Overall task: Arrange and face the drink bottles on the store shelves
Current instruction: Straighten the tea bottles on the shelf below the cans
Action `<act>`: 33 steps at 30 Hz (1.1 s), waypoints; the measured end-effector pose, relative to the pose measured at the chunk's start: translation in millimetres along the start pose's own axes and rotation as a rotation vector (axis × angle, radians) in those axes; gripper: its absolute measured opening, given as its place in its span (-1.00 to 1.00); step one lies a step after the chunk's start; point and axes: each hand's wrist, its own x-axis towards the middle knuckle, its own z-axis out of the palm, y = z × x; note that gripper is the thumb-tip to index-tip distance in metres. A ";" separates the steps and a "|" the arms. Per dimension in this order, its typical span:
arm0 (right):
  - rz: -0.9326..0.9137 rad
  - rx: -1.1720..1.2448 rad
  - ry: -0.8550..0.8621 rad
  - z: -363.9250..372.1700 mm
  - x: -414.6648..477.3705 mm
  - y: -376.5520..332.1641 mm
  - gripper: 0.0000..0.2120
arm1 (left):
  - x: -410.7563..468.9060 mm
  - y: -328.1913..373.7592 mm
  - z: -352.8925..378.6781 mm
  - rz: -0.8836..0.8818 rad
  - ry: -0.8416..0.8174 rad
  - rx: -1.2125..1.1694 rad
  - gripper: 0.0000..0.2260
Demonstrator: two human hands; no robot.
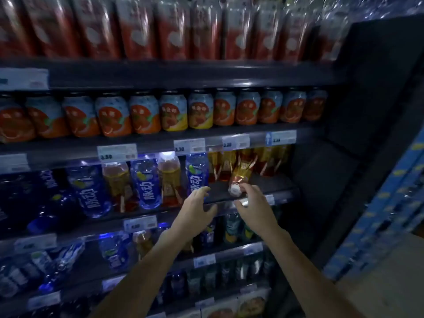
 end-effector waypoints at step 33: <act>-0.200 -0.183 0.205 49.8 64.6 82.5 -0.29 | 25.5 -20.0 77.2 -0.005 0.079 0.720 -0.36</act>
